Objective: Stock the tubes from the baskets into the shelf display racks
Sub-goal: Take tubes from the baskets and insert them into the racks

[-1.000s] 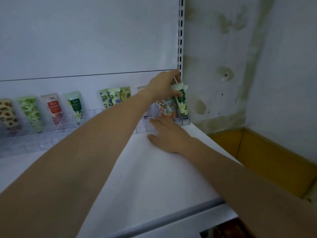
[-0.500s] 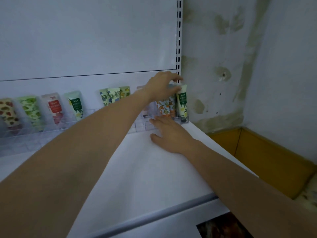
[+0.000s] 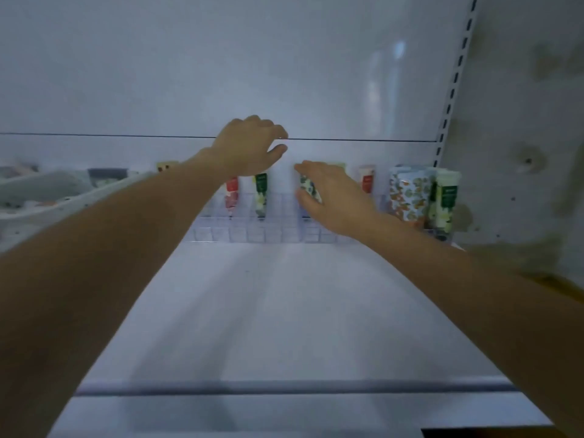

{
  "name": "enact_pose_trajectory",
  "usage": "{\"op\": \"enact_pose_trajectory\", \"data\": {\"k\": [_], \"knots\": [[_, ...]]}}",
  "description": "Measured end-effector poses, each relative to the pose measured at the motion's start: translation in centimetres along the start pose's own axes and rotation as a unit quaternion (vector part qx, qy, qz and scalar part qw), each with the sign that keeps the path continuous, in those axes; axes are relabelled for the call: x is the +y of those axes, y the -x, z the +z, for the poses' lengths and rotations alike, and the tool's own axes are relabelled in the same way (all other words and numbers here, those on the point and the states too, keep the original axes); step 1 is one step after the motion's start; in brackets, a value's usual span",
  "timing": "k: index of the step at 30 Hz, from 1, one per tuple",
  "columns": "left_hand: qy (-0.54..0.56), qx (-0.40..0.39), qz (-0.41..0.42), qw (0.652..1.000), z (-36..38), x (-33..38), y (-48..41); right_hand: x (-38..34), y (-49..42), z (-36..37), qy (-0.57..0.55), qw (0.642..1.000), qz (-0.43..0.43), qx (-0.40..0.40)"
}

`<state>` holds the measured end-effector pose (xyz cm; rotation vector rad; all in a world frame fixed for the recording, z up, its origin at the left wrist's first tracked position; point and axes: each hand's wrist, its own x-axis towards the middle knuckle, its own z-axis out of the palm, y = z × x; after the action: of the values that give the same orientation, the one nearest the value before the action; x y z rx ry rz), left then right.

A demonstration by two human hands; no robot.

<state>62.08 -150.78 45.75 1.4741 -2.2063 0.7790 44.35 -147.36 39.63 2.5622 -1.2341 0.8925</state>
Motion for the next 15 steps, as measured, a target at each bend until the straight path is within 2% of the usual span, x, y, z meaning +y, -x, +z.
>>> {"op": "enact_pose_trajectory", "data": {"k": [4, 9, 12, 15], "knots": [[-0.051, -0.011, -0.065, 0.997, -2.9, -7.7, 5.1, -5.7, -3.9, 3.1, 0.002, 0.997, -0.069, -0.016], [-0.072, -0.055, -0.147, 0.985, -5.8, -16.8, 11.5, -13.3, -8.6, 6.6, -0.070, 0.990, -0.121, -0.024], [-0.049, -0.089, -0.177, 0.979, -6.5, -21.7, 14.4, -17.3, -11.3, 8.1, -0.143, 0.982, -0.113, -0.039], [0.003, -0.145, -0.191, 0.971, -6.5, -25.8, 16.3, -20.4, -13.9, 9.4, -0.195, 0.972, -0.091, -0.090]]}}
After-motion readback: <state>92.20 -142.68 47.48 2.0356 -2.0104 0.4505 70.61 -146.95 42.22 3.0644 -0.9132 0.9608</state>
